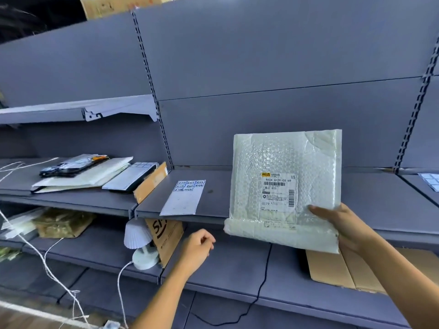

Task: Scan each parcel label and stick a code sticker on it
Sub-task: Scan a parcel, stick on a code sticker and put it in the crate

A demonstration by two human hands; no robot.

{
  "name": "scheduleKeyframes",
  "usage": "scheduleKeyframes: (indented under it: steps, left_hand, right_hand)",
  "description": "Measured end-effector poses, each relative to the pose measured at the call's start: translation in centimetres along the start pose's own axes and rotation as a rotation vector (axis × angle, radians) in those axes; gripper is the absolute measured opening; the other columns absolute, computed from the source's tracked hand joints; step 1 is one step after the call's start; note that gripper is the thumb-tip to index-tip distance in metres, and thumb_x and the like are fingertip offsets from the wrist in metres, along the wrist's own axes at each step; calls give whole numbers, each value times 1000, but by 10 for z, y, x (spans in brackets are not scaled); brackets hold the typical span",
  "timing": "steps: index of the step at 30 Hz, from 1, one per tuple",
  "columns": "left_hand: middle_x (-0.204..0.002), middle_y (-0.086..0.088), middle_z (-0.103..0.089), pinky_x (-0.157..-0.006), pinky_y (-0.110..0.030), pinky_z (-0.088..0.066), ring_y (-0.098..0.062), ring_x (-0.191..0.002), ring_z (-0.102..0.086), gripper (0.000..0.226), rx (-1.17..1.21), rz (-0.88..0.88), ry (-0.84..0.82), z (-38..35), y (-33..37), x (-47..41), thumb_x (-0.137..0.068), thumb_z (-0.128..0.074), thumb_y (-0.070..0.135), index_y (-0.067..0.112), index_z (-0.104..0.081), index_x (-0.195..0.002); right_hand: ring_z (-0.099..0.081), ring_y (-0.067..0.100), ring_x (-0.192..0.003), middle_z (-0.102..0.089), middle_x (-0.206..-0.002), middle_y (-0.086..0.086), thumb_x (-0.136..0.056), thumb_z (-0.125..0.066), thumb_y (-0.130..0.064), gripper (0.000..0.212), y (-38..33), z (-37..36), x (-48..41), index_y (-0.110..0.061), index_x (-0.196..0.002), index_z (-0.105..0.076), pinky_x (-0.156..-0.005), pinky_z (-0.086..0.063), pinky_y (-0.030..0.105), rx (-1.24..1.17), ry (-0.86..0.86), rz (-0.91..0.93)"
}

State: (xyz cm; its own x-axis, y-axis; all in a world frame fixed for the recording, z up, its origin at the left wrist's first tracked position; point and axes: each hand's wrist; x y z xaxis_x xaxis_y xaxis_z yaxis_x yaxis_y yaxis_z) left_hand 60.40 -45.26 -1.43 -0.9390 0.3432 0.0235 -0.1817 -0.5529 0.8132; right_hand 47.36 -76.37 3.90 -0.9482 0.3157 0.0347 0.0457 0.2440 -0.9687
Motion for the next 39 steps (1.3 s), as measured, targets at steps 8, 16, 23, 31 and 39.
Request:
scheduleKeyframes:
  steps: [8, 16, 23, 31, 39]
  left_hand:
    - [-78, 3, -63, -69, -29, -50, -16, -69, -58, 22, -42, -90, 31, 13, 17, -79, -92, -45, 7, 22, -59, -81]
    - [-93, 6, -64, -73, -22, -45, -11, -81, -61, 11, 126, -257, -18, 42, 34, -178, -97, -49, 25, 30, -58, -92]
    - [-107, 0, -70, -84, -27, -52, -14, -99, -67, 58, 596, -115, -394, 39, 45, -239, -67, -82, 37, 14, -58, -114]
    - [-101, 1, -70, -91, -40, -51, -20, -98, -65, 19, 632, -117, -240, 39, 35, -280, -85, -68, 13, 22, -59, -99]
    - [-92, 6, -68, -69, -19, -53, -3, -80, -65, 16, 679, -150, -151, 53, 28, -295, -87, -65, 10, 20, -58, -97]
  right_hand:
    - [-70, 28, -93, -72, -104, 14, -37, -93, -43, 87, -15, -11, -63, -4, -110, -65, -75, -59, 34, 110, 7, 44]
    - [-71, 28, -87, -72, -101, 15, -22, -96, -42, 97, -18, -43, -138, -4, -106, -65, -67, -59, 33, 56, 103, 87]
    - [-71, 28, -75, -72, -93, 19, -60, -84, -19, 56, -11, -67, -182, 6, -106, -64, -61, -58, 32, 61, 109, 6]
    - [-66, 23, -96, -65, -114, 10, -86, -67, -17, 45, 8, -80, -213, -8, -126, -49, -79, -56, 35, 334, 422, 203]
    - [-55, 24, -98, -57, -110, -1, -91, -52, -28, 24, 57, -162, -198, -17, -112, -57, -81, -46, 37, 1353, -88, 1035]
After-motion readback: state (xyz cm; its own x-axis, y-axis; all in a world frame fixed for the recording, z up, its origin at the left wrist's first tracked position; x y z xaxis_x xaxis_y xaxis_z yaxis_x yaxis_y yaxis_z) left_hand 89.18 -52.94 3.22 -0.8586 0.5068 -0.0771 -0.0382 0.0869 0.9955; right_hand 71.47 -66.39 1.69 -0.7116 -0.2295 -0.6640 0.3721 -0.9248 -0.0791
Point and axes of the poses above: each hand's wrist, its own x-axis away from the middle knuckle, its own z-axis out of the back of the hand, y = z × x
